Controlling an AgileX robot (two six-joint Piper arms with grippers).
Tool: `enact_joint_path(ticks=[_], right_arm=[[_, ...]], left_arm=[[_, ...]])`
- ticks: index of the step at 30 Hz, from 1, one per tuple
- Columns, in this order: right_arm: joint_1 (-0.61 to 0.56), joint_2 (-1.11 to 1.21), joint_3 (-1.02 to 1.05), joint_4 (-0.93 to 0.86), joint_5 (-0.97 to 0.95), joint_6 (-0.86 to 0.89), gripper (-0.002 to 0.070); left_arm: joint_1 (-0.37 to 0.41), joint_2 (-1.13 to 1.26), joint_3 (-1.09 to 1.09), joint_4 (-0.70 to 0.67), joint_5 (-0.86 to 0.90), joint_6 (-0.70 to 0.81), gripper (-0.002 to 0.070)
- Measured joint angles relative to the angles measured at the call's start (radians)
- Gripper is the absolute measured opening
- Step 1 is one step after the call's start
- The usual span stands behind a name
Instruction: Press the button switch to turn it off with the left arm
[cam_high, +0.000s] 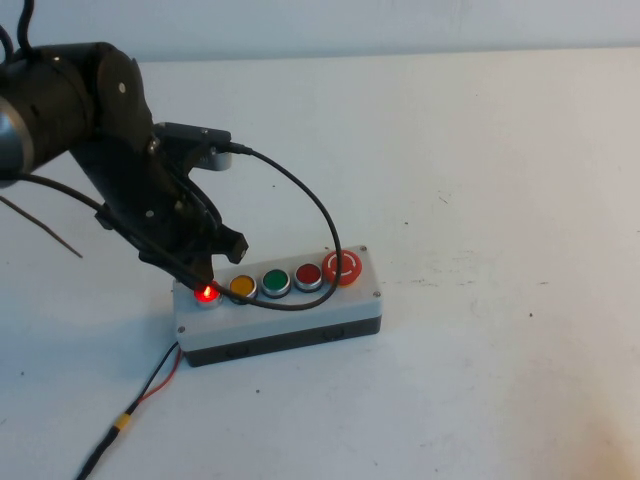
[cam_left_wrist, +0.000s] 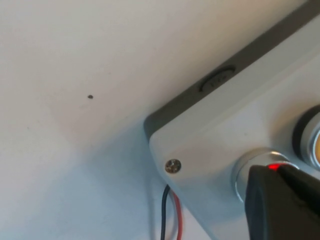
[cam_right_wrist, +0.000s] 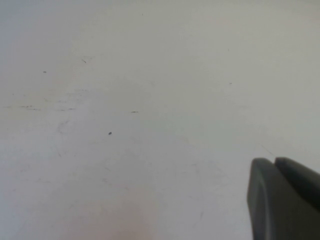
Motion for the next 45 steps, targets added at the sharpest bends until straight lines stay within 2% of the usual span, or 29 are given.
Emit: enact_joint_path(ticks=[10, 16, 21, 29, 36, 45], right_arm=[[0.000, 0.000, 0.000, 0.000, 0.000, 0.000, -0.0016], [0.000, 0.000, 0.000, 0.000, 0.000, 0.000, -0.0016], [0.000, 0.000, 0.000, 0.000, 0.000, 0.000, -0.0016], [0.000, 0.000, 0.000, 0.000, 0.000, 0.000, -0.0016], [0.000, 0.000, 0.000, 0.000, 0.000, 0.000, -0.0016], [0.000, 0.000, 0.000, 0.000, 0.000, 0.000, -0.0016]], left_arm=[[-0.001, -0.044, 0.008, 0.002, -0.029, 0.004, -0.0002], [-0.001, -0.330, 0.160, 0.002, -0.168, 0.007, -0.0002], [-0.002, -0.666, 0.398, 0.001, -0.342, 0.006, -0.0002], [-0.002, -1.056, 0.738, -0.015, -0.573, -0.008, -0.0002], [-0.003, -1.301, 0.922, 0.012, -0.598, -0.017, -0.0002], [-0.005, -1.397, 0.990, 0.046, -0.641, -0.025, -0.0002]])
